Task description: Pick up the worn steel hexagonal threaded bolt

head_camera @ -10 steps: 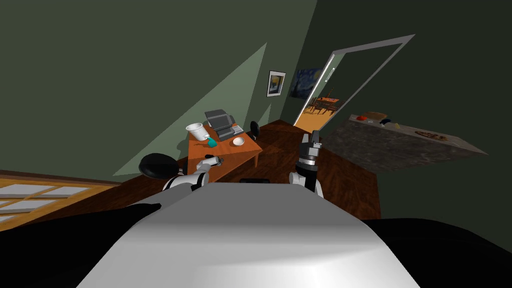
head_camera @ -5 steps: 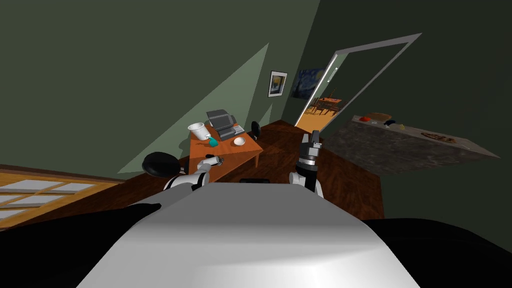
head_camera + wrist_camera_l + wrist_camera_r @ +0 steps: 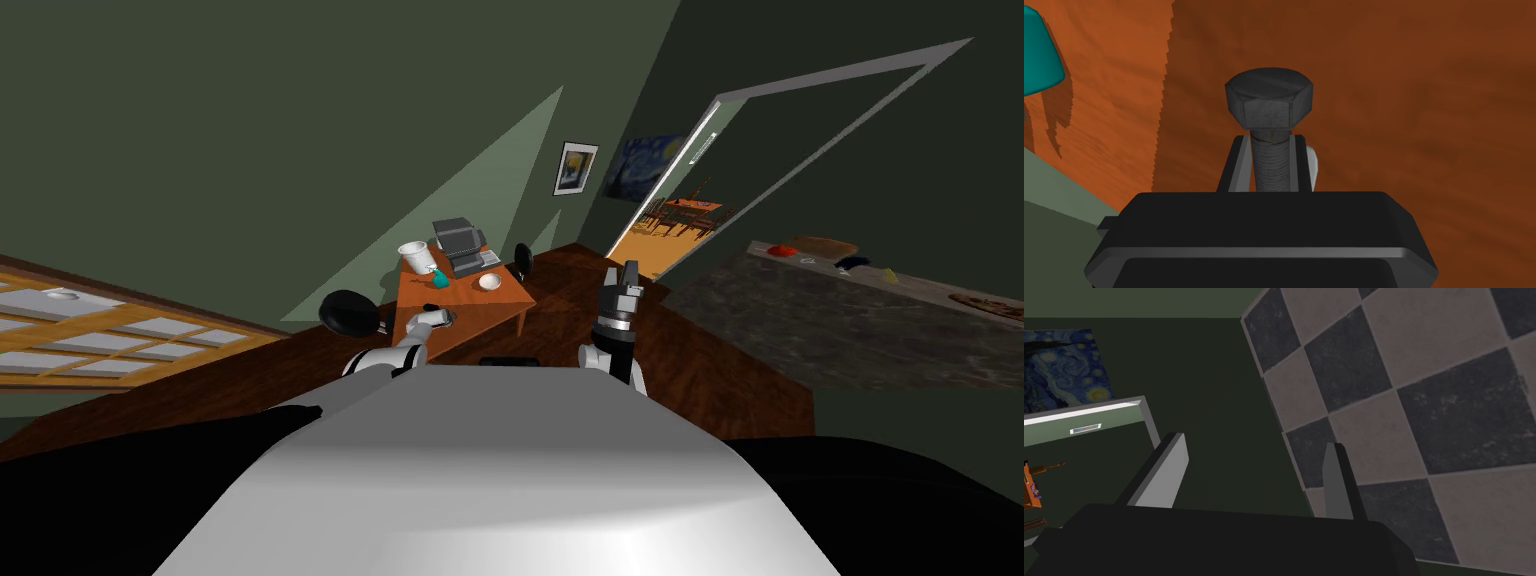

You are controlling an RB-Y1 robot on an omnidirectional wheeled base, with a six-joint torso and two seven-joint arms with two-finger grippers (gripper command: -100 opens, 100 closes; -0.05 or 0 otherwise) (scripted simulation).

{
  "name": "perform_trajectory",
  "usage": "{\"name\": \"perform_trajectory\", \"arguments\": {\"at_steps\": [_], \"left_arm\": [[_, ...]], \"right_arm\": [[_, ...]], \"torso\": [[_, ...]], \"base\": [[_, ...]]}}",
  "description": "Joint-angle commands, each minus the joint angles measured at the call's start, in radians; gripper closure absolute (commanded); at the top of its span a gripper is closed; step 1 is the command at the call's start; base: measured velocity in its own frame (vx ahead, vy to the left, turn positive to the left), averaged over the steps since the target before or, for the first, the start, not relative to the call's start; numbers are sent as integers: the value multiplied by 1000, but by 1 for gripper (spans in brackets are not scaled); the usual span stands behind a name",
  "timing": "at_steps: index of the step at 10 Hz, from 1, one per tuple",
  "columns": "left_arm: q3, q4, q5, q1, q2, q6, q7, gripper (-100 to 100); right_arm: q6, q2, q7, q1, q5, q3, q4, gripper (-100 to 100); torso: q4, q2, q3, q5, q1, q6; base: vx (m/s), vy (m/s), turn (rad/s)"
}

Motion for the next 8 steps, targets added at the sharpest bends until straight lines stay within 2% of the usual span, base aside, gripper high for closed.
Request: {"name": "perform_trajectory", "arguments": {"at_steps": [1, 2, 3, 5, 7, 8], "left_arm": [[-20, -24, -39, -16, -34, 23, 17, 100], [-20, -24, -39, -16, -34, 23, 17, 100], [-44, -60, -79, -30, -72, 52, 31, 100], [-68, -95, -118, -45, -110, 82, 44, 100], [-65, -81, -112, -46, -105, 70, 40, 100], [-66, -86, -114, -46, -106, 74, 42, 0]], "right_arm": [[0, 0, 0, 0, 0, 0, 0, 0], [0, 0, 0, 0, 0, 0, 0, 0], [0, 0, 0, 0, 0, 0, 0, 0], [0, 0, 0, 0, 0, 0, 0, 0], [0, 0, 0, 0, 0, 0, 0, 0], [0, 0, 0, 0, 0, 0, 0, 0]], "torso": [[0, 0, 0, 0, 0, 0], [0, 0, 0, 0, 0, 0], [0, 0, 0, 0, 0, 1], [0, 0, 0, 0, 0, 0], [0, 0, 0, 0, 0, 1], [0, 1, 1, 0, -1, 1]], "base": [[24, 20, 306], [18, 14, 99], [20, 31, 365], [25, 23, 303], [13, 9, 41], [0, 0, 0]]}}
